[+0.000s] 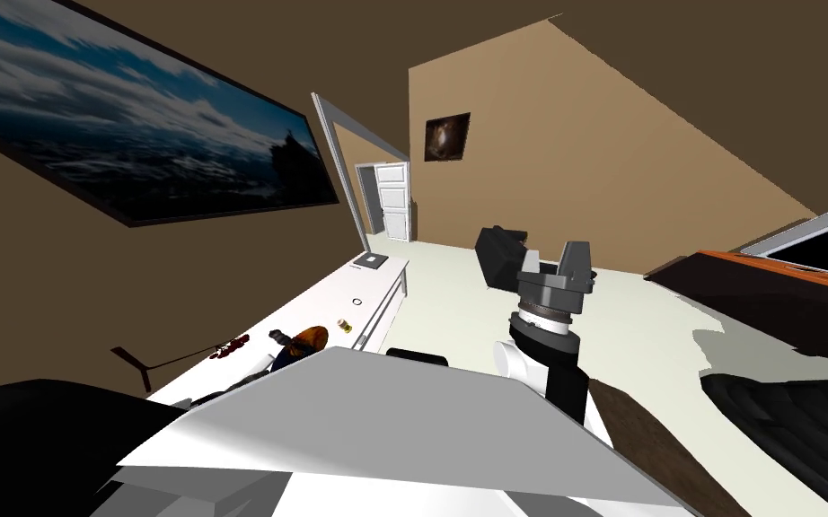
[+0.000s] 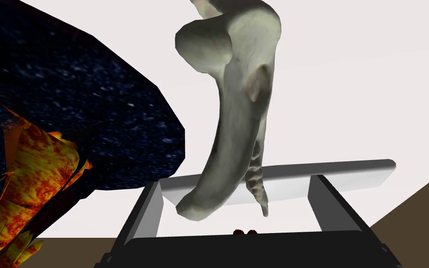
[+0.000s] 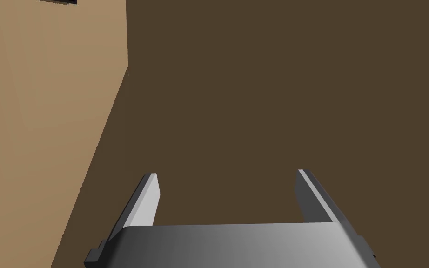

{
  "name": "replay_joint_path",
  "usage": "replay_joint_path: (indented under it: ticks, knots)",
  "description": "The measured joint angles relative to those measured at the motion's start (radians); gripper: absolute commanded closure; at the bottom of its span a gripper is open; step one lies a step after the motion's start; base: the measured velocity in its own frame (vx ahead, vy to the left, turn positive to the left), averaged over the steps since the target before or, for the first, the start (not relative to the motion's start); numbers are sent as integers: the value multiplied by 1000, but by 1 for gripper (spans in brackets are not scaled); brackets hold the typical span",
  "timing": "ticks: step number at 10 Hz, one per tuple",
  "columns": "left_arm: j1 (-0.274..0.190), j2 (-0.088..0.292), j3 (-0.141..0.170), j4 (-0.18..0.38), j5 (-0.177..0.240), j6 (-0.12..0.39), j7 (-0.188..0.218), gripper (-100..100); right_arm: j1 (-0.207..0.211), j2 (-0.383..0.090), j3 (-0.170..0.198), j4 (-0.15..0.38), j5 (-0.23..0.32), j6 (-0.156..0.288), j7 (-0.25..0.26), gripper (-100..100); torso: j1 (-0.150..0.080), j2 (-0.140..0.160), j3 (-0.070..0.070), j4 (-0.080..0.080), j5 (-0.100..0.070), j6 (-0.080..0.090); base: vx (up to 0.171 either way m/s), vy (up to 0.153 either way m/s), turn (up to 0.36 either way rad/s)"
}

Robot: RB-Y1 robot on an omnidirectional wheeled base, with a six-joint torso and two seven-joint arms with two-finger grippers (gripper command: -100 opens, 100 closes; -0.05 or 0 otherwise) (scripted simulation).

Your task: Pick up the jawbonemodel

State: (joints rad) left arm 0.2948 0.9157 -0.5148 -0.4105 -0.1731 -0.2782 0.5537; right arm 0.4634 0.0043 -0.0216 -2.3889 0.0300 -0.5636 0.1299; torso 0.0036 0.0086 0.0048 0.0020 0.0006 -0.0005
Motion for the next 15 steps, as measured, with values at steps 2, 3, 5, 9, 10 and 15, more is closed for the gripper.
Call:
replay_joint_path:
  ticks: [2,3,5,9,10,15]
  knots:
    - [-45,-15,-30,61,-1,-7,27,-100,0,0,0,0,0,0,0,0,-1,0,0,0,0,1,-76,-13,-102]
    - [-47,-16,-31,64,-1,-8,31,100,0,0,0,0,0,0,0,0,-1,-2,-1,0,0,0,-8,-1,8]
    - [-46,-14,-31,65,-1,-6,31,100,0,0,0,0,0,0,0,0,0,-6,-3,-1,1,1,-3,1,2]
    - [-47,-14,-31,65,-1,-7,32,100,0,0,0,0,0,0,0,0,4,-6,-4,-1,3,0,23,2,61]
    - [-25,-6,-18,31,-1,-4,21,100,1,0,0,0,0,0,0,0,4,-10,-6,-3,3,-2,158,8,274]
    - [90,22,78,-95,-2,-19,-88,100,1,0,0,0,0,0,0,0,4,-15,-9,-3,3,1,144,-5,166]
